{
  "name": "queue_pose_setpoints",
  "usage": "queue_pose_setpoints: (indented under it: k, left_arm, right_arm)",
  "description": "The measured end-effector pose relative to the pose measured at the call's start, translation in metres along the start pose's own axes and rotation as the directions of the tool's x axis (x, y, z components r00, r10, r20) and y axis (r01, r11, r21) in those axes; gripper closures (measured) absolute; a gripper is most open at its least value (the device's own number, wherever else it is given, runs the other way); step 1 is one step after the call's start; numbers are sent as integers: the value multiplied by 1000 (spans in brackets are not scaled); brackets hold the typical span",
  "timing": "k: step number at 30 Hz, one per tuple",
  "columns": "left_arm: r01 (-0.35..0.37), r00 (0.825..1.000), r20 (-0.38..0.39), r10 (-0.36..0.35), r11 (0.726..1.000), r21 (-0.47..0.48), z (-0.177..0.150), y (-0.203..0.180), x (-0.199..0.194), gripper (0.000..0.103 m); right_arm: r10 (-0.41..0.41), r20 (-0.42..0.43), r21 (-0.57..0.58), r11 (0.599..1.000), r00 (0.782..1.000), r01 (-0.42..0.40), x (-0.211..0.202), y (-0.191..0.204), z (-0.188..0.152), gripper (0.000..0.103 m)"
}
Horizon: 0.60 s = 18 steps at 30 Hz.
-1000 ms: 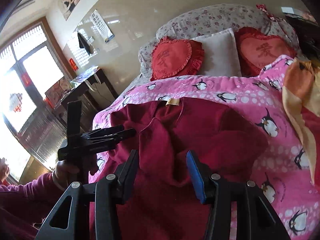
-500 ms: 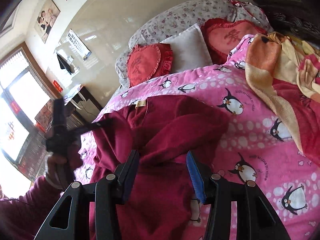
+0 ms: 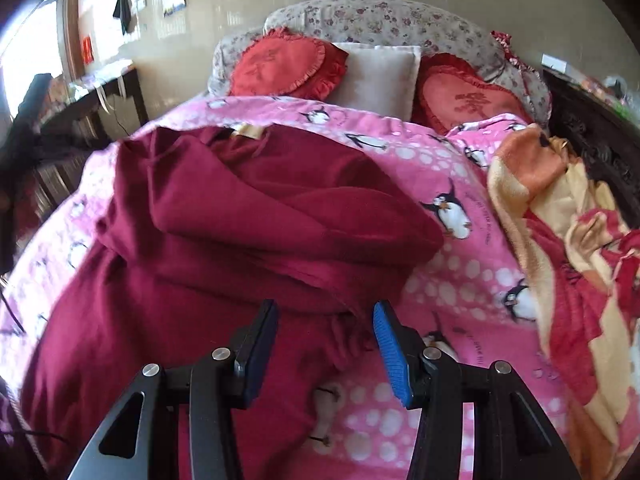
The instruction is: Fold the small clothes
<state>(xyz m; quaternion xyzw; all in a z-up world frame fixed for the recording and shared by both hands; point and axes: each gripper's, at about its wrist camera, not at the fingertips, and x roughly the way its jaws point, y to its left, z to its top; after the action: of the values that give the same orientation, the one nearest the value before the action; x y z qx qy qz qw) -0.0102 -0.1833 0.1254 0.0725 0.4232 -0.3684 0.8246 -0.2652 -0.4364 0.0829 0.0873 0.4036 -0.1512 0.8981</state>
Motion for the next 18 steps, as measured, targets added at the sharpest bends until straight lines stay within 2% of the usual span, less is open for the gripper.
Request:
queue_pose_setpoints:
  k: [2,3,4,7,12,17,18]
  left_arm:
    - [-4,999,-39,5,999,35,-2,-12,14,73]
    - [2,999,-49,0,999,39,-2,-16,20,56]
    - [10,999,-42,-8,999,34,-3,-17,24,51]
    - [-9,999,-32,11,999,53,3,-20,37,51]
    - [-35,996,-81,45,992,119,11,-30,70,51]
    - [-21,997,-73,34,985,170,17,-44,83,51]
    - [5,997,-77,9,984,179,18,-47,84,74]
  right_arm:
    - [14,14,17,1000,1000,-15,-2,-1,3,56]
    - [19,20,22,1000,1000,-19,-3,-1,4,55]
    - [30,26,31,999,999,-31,-4,-1,5,55]
    - [59,38,56,997,998,-61,-6,-2,6,55]
    - [74,35,88,993,997,-77,-5,-6,2,55]
    - [65,33,125,990,997,-68,-1,-14,-4,55]
    - [57,32,128,990,998,-61,0,-15,-5,55]
